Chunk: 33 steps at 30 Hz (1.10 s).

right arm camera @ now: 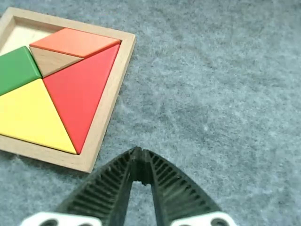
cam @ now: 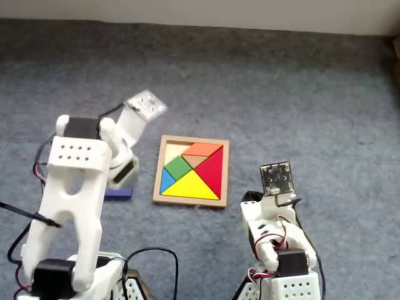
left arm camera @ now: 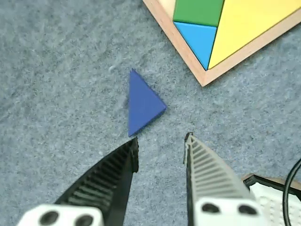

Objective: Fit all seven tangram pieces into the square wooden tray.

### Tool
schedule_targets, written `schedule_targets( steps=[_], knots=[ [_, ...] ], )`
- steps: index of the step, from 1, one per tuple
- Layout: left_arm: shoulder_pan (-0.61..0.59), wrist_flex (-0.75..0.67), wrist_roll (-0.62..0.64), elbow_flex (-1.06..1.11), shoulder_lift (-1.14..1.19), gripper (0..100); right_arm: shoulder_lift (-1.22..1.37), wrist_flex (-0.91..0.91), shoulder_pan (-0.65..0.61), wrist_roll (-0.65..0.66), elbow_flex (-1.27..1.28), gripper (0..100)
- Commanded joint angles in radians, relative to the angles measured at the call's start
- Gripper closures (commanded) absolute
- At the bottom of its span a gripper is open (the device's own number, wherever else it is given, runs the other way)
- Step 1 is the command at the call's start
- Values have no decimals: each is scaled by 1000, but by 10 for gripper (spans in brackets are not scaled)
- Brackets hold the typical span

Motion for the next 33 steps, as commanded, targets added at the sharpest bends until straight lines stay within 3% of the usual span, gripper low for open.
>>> schedule_targets(
  steps=[1, 8, 14, 21, 33],
  knots=[
    [-18, -78, -18, 137, -71, 832, -10, -7, 10, -5, 154, 993],
    [-22, -249, -18, 325, -73, 825, -10, -7, 10, -5, 154, 993],
    [-93, -434, -17, 390, -71, 751, -10, -7, 10, -5, 154, 993],
    [-102, -460, -17, 392, -56, 752, -10, -7, 10, -5, 154, 993],
    [-110, -528, -14, 260, 285, 779, -10, -7, 10, -5, 154, 993]
  ],
)
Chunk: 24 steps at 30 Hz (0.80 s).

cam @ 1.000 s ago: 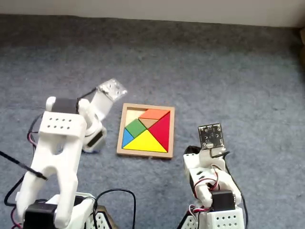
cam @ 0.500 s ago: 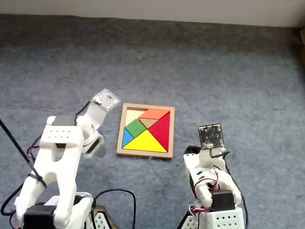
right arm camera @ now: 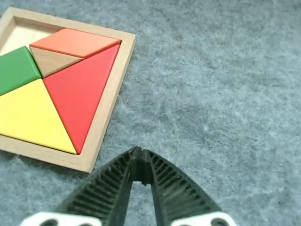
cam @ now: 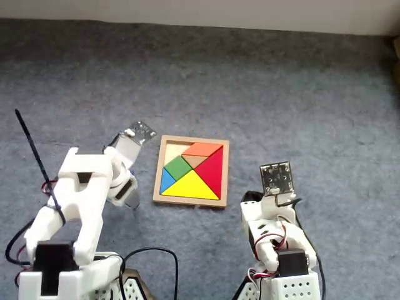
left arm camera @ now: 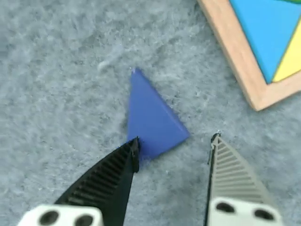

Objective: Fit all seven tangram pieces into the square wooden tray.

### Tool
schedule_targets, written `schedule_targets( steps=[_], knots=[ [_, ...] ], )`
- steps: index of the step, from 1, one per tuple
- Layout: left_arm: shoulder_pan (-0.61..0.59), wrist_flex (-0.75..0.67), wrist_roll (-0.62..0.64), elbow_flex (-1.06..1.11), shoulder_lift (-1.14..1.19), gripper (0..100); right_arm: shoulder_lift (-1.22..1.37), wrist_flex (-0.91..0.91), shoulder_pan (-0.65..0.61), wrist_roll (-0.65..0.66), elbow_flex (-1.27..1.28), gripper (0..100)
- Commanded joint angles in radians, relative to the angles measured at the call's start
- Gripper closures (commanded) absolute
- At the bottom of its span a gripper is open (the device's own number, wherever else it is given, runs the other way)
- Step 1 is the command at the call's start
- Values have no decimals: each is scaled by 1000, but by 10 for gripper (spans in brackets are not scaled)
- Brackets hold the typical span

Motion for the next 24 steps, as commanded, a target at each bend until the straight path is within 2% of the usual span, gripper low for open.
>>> schedule_targets(
  steps=[1, 13, 18, 24],
  knots=[
    [-12, 5, -9, -79, 68, 787, -10, -7, 10, -5, 154, 993],
    [-13, 40, -6, -162, 160, 798, -10, -7, 10, -5, 154, 993],
    [-12, 38, -5, -162, 163, 861, -10, -7, 10, -5, 154, 993],
    [-12, 37, -5, -162, 163, 867, -10, -7, 10, -5, 154, 993]
  ],
)
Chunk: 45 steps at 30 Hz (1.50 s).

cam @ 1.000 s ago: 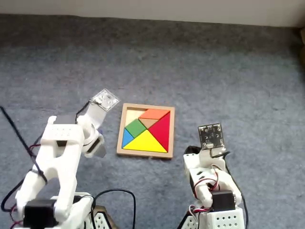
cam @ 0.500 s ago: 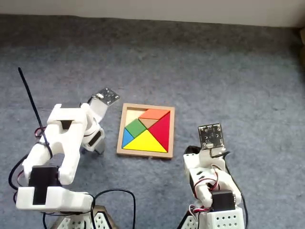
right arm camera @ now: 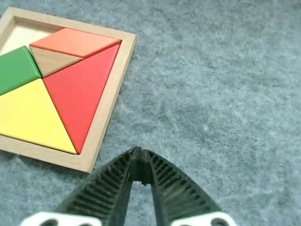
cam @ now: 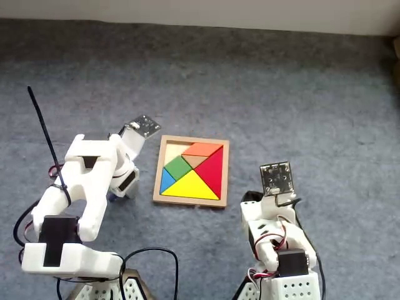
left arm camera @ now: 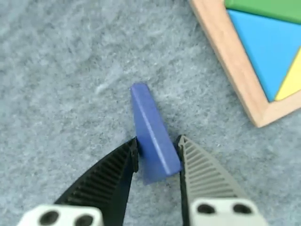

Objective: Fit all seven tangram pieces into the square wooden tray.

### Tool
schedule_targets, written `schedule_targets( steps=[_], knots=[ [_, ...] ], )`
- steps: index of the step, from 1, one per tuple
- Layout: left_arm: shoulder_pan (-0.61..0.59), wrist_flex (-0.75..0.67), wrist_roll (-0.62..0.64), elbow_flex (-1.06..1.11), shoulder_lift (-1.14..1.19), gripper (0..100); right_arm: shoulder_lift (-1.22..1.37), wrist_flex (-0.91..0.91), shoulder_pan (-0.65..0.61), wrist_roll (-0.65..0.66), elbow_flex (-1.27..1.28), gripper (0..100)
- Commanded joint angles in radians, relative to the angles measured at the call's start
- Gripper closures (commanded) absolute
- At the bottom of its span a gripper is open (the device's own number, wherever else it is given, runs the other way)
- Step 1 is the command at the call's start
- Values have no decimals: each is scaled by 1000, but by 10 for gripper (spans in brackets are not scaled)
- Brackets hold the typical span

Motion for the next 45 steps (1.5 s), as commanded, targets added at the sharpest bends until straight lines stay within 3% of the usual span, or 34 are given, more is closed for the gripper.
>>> schedule_targets(
  steps=[1, 12, 14, 25, 28, 32, 39, 45],
  knots=[
    [-12, 2, -3, -28, 2, 867, -10, -7, 10, -5, 154, 993],
    [-13, -2, -3, -30, -2, 874, -10, -7, 10, -5, 154, 993],
    [-12, 12, -3, -54, -2, 912, -10, -7, 10, -5, 154, 993],
    [-1, 255, -3, -292, -2, 995, -10, -7, 10, -5, 154, 993],
    [48, 295, 14, -329, -2, 995, -10, -7, 10, -5, 154, 993],
    [176, 295, 183, -360, -2, 995, -10, -7, 10, -5, 154, 993],
    [400, 295, 359, -475, 10, 995, -10, -7, 10, -5, 154, 993],
    [489, 206, 430, -512, 67, 995, -10, -7, 10, -5, 154, 993]
  ],
)
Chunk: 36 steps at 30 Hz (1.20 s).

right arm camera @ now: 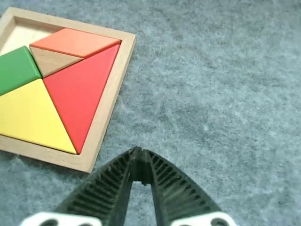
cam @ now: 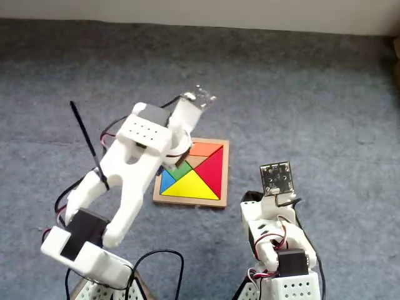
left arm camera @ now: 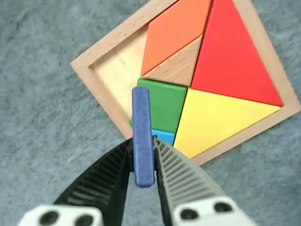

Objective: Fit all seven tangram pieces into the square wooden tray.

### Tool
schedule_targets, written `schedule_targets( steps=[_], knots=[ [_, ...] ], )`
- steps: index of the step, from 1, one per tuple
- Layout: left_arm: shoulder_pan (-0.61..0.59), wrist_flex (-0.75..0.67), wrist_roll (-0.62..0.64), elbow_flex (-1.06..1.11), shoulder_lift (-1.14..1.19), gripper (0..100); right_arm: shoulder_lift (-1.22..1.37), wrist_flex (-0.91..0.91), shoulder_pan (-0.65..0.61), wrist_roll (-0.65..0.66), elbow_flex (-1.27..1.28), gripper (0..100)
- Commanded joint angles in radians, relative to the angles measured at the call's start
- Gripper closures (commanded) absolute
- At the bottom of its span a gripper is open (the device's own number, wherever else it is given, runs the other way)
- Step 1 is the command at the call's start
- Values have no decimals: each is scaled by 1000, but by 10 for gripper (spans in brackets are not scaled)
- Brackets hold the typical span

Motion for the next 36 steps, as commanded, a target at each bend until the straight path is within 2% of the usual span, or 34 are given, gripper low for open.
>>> schedule_targets(
  steps=[1, 10, 16, 31, 36],
  knots=[
    [59, -46, 28, -65, 39, 995, -10, -7, 10, -5, 154, 993],
    [53, -61, 28, -237, 300, 990, -10, -7, 10, -3, 154, 993],
    [53, -60, 28, -249, 311, 852, -10, -7, 10, -2, 154, 993],
    [-88, -32, 21, -331, 309, 846, -10, -7, 10, -2, 154, 993],
    [-81, 68, 23, -426, 309, 845, -10, -7, 10, -2, 154, 993]
  ],
)
